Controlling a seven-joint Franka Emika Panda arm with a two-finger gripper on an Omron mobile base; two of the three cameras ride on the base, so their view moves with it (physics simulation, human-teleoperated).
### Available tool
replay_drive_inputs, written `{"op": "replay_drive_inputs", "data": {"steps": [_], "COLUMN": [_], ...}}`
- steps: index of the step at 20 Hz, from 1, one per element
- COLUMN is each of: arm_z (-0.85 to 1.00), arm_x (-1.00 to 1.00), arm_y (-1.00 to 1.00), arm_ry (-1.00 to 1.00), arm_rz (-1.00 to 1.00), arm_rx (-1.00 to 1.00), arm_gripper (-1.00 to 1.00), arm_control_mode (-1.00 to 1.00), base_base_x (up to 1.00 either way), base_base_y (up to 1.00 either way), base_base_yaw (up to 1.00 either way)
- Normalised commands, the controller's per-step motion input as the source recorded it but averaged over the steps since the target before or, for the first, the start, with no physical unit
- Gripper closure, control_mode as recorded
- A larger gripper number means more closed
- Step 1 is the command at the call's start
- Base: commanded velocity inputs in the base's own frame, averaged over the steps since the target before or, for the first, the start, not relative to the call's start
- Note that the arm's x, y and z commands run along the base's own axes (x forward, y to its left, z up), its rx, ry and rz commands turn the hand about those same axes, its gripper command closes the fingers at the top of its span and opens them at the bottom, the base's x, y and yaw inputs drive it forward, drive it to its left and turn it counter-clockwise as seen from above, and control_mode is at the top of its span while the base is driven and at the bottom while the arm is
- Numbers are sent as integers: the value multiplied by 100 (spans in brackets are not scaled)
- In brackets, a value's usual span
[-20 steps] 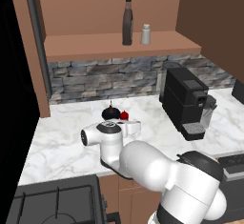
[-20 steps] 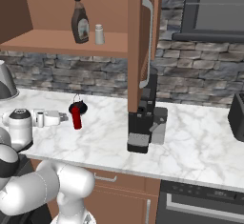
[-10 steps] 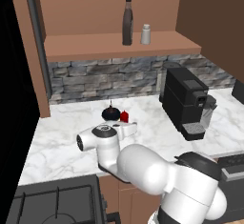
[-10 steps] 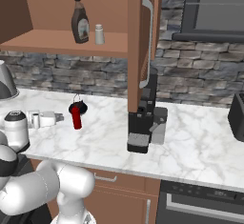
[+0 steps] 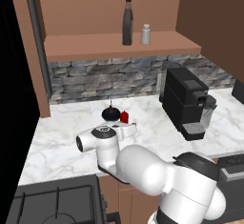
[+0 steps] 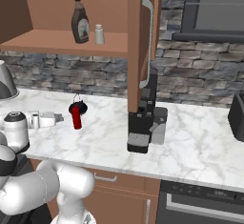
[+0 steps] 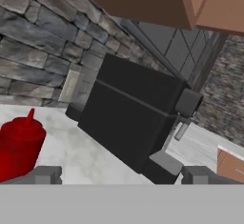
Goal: There are various items on the counter. Only move the condiments/shakers into the cabinet.
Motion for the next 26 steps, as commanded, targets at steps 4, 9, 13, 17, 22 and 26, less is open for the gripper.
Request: {"op": "replay_drive_inputs", "data": {"steps": [4,9,13,17,22,26], "arm_z": [-4,-5,-3,-3,0,-2], "arm_x": [1,9,13,14,0,1], "arm_y": [0,0,0,0,0,0], "arm_ry": [0,0,0,0,0,0], "arm_rz": [0,0,0,0,0,0], "arm_rx": [0,0,0,0,0,0], "arm_gripper": [-100,-100,-100,-100,-100,-100], "arm_control_mode": [-100,-100,-100,-100,-100,-100], "base_base_x": [0,0,0,0,0,0], "base_base_y": [0,0,0,0,0,0], "base_base_yaw": [0,0,0,0,0,0]}}
